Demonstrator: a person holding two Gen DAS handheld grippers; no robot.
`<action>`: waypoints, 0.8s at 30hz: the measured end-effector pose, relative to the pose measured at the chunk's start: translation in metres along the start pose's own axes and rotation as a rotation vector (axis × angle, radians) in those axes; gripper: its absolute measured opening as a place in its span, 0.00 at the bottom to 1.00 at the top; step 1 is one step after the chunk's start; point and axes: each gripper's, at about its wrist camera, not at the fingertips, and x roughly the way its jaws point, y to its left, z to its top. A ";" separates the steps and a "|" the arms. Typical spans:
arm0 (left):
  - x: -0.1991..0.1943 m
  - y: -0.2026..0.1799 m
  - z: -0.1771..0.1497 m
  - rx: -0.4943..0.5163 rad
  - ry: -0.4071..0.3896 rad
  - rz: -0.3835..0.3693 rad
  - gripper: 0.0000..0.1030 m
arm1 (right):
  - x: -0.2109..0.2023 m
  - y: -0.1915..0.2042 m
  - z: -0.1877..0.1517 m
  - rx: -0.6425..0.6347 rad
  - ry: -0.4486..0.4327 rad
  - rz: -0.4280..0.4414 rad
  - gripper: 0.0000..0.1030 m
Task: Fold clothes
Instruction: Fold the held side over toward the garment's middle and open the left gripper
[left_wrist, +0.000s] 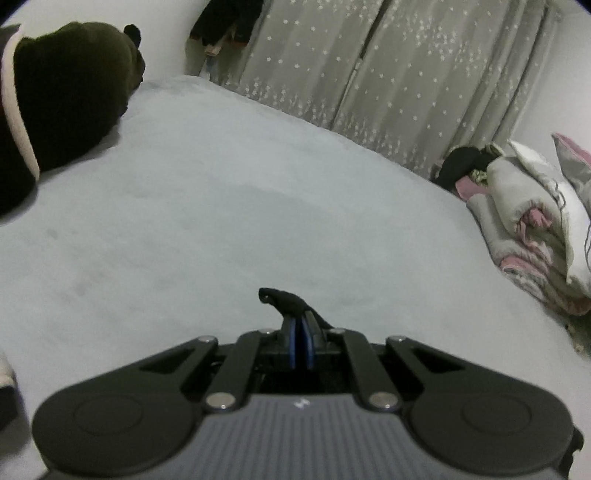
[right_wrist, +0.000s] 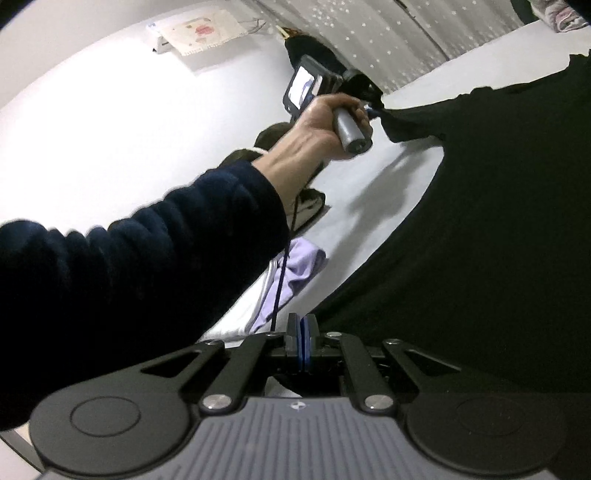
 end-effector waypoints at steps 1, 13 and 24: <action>0.000 -0.002 0.000 0.007 0.005 0.006 0.05 | 0.003 -0.003 -0.002 0.006 0.014 0.001 0.05; -0.024 -0.054 0.012 0.066 0.022 -0.036 0.05 | -0.027 -0.039 0.003 0.262 -0.110 0.011 0.05; -0.037 -0.176 -0.013 0.200 0.023 -0.108 0.05 | -0.059 -0.050 -0.016 0.394 -0.179 -0.078 0.05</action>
